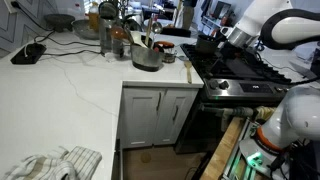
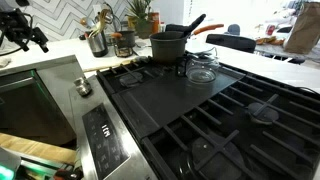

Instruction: Remove the cooking stick from the silver tin and put it on the counter

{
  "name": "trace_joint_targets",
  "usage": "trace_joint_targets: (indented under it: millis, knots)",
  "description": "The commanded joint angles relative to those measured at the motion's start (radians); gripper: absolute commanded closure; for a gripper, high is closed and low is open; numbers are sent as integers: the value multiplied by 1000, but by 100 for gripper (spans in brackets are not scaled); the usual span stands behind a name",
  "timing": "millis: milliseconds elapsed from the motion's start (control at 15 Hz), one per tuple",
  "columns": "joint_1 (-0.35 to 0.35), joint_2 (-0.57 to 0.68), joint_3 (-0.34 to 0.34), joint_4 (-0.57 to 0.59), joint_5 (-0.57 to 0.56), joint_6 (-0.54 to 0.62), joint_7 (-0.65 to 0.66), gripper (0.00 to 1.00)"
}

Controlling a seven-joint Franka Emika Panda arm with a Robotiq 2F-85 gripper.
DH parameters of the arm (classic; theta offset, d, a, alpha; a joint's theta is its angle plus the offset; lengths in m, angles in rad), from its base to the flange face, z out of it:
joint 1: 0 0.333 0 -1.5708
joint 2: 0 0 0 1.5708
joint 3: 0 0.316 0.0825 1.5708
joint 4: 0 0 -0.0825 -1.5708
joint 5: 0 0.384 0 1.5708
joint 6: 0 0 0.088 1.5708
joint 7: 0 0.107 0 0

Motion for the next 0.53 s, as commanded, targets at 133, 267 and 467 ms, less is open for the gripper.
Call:
trace_joint_targets:
  millis: [133, 267, 467]
  knots:
    - [-2, 8, 2, -34, 1, -6, 0, 0]
    - [-2, 12, 2, -35, 1, -6, 0, 0]
    - [-2, 12, 2, -35, 1, -6, 0, 0]
